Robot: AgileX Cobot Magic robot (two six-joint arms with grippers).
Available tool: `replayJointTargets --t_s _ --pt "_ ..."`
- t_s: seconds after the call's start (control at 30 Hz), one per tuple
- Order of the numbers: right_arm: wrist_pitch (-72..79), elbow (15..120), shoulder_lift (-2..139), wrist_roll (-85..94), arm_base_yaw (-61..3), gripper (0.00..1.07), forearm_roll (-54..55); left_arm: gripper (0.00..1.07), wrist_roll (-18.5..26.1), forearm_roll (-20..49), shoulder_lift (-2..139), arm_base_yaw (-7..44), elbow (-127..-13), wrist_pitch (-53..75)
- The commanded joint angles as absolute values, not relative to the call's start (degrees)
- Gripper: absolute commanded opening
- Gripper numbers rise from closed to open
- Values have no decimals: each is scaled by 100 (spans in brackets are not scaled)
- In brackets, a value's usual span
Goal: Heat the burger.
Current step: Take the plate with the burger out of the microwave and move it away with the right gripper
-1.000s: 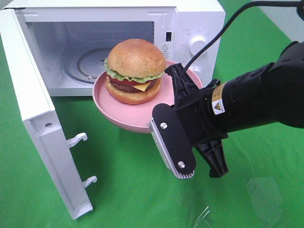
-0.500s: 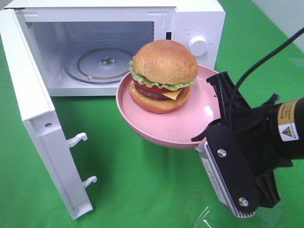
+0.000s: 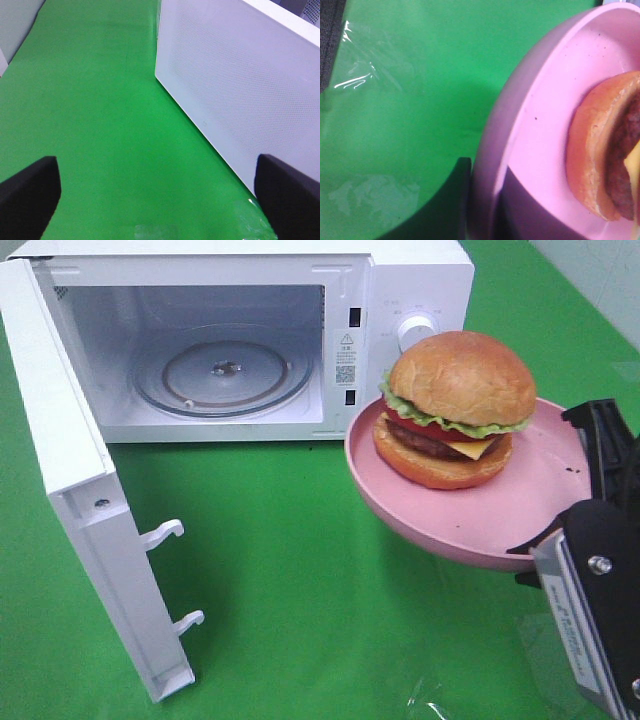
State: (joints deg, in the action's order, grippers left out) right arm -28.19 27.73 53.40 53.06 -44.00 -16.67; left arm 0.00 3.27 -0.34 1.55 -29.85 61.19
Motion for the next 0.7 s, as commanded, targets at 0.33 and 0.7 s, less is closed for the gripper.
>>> replayJointTargets --t_s 0.33,0.7 --pt "-3776 2830 4750 3799 -4400 0 -2836 98 0 315 -46 149 -2968 6125" --pt "-4561 2830 4750 1707 -4400 0 -3867 98 0 315 -46 149 -2968 6125"
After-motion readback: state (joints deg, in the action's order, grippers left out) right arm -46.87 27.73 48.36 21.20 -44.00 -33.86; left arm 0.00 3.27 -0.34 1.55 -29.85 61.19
